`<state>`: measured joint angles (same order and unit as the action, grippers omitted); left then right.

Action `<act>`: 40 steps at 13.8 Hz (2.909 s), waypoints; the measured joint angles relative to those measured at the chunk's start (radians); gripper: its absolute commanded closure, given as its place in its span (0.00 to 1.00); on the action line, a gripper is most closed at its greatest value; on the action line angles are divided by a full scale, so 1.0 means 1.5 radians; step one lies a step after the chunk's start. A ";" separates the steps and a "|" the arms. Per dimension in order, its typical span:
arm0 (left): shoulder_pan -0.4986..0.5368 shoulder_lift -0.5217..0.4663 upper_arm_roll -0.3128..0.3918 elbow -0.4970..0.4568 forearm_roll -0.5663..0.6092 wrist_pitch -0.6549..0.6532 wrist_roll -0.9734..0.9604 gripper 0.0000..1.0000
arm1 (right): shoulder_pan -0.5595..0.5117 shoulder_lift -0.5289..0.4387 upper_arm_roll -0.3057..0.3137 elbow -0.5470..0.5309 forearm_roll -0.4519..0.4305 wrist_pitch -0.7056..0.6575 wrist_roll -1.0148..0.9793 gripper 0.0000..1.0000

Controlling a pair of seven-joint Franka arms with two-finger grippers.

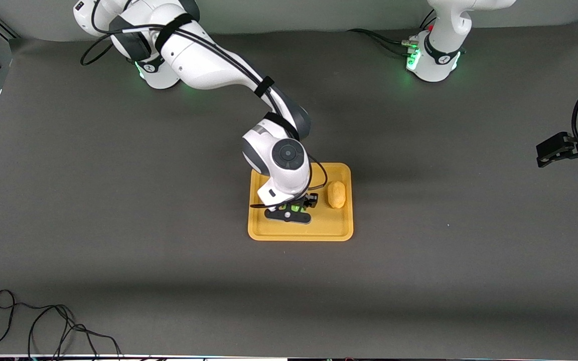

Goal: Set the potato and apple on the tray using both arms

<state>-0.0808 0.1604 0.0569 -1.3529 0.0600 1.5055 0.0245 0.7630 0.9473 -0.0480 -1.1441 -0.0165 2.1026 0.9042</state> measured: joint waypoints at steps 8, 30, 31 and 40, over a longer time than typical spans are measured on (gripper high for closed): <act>0.000 0.007 0.007 0.000 -0.007 0.006 0.000 0.00 | 0.000 0.024 -0.001 -0.005 -0.001 0.052 0.001 0.53; 0.000 0.026 0.013 -0.005 -0.089 0.013 -0.001 0.00 | -0.208 -0.382 -0.016 0.019 0.028 -0.471 -0.297 0.00; 0.011 0.029 0.013 -0.005 -0.115 0.015 0.005 0.00 | -0.237 -0.410 -0.019 -0.005 0.029 -0.473 -0.347 0.00; 0.019 0.042 0.011 -0.005 -0.064 0.034 0.091 0.00 | -0.471 -0.604 -0.024 -0.256 0.031 -0.413 -0.550 0.00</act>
<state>-0.0516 0.2240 0.0736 -1.3600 -0.0358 1.5567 0.1611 0.0559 0.0419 -0.0835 -1.5284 0.0306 1.4836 0.0795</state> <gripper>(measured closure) 0.000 0.000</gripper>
